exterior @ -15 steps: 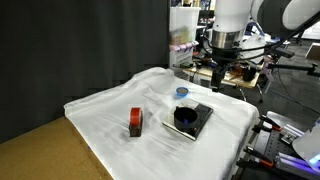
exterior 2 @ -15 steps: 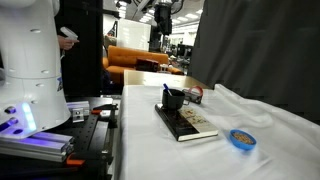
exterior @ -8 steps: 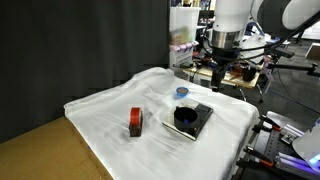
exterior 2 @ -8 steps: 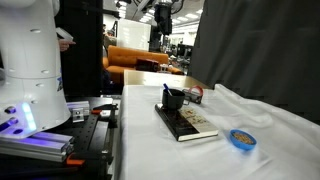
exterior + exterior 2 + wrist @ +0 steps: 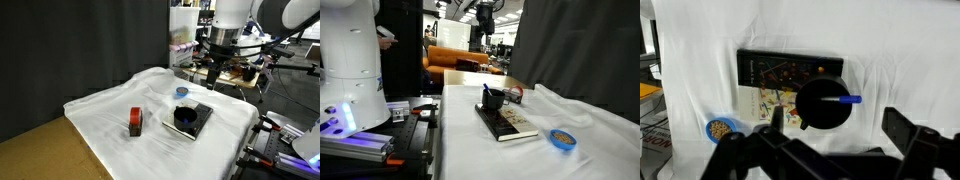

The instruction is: Remove the blue marker from the black mug and put it on the left side of the table

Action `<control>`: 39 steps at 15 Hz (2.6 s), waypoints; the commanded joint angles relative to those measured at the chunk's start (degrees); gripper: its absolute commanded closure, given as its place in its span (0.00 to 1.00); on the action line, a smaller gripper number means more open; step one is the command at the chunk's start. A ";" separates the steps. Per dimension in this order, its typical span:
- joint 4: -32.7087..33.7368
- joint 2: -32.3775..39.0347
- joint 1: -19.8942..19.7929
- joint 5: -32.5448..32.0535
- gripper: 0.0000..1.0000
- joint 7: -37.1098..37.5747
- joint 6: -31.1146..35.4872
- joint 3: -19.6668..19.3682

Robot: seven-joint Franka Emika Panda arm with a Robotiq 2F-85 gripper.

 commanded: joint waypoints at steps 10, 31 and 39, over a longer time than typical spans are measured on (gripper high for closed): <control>0.05 0.02 -0.03 4.06 0.00 -2.94 7.14 0.26; -1.55 0.20 0.66 11.44 0.00 -12.26 11.57 -1.49; -1.31 1.28 1.00 10.19 0.00 -8.75 10.82 0.78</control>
